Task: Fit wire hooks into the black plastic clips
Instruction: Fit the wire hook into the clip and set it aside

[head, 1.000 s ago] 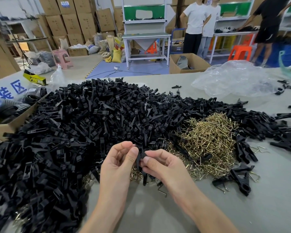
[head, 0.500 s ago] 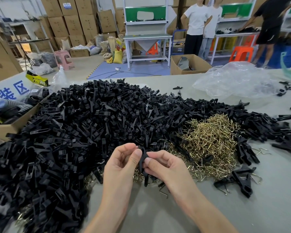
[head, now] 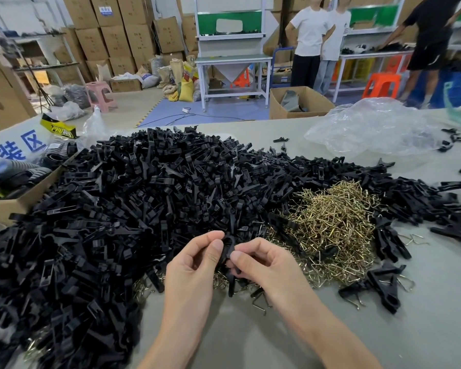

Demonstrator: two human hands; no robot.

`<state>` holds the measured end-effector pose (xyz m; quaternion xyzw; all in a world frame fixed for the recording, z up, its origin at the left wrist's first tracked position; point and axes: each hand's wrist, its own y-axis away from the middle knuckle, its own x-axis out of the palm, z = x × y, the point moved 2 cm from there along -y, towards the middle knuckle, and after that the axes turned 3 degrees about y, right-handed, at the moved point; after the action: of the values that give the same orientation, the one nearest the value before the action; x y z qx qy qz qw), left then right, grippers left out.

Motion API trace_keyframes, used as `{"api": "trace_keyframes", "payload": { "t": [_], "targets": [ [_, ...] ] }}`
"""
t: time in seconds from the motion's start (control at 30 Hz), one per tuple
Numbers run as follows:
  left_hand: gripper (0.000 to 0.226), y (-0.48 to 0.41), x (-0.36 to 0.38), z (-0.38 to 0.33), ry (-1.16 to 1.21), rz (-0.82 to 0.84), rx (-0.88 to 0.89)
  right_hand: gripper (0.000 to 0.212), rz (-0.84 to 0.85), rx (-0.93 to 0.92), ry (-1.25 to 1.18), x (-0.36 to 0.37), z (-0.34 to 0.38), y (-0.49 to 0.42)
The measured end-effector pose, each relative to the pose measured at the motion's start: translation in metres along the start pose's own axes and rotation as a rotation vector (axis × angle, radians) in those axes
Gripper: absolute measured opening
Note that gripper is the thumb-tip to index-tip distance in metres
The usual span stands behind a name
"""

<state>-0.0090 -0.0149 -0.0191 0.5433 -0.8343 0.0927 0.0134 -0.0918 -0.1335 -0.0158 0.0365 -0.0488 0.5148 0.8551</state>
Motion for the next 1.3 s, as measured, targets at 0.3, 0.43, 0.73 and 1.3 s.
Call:
{"api": "trace_keyframes", "payload": {
  "t": [0.3,0.43,0.73,1.3],
  "targets": [
    [0.034,0.007,0.005,-0.009,-0.014,0.064,0.063,0.03,0.035,-0.046,0.048,-0.002,0.005,0.001],
    [0.044,0.009,0.002,-0.011,0.065,0.079,0.085,0.024,0.014,-0.088,-0.017,-0.005,0.006,-0.001],
    [0.01,-0.014,-0.051,-0.01,-1.031,0.251,0.148,0.026,-0.221,-0.027,-0.273,-0.029,0.001,-0.013],
    [0.015,-0.012,-0.035,-0.003,-1.039,0.196,0.388,0.019,-0.248,-0.008,-0.194,-0.028,-0.002,-0.013]
  ]
}}
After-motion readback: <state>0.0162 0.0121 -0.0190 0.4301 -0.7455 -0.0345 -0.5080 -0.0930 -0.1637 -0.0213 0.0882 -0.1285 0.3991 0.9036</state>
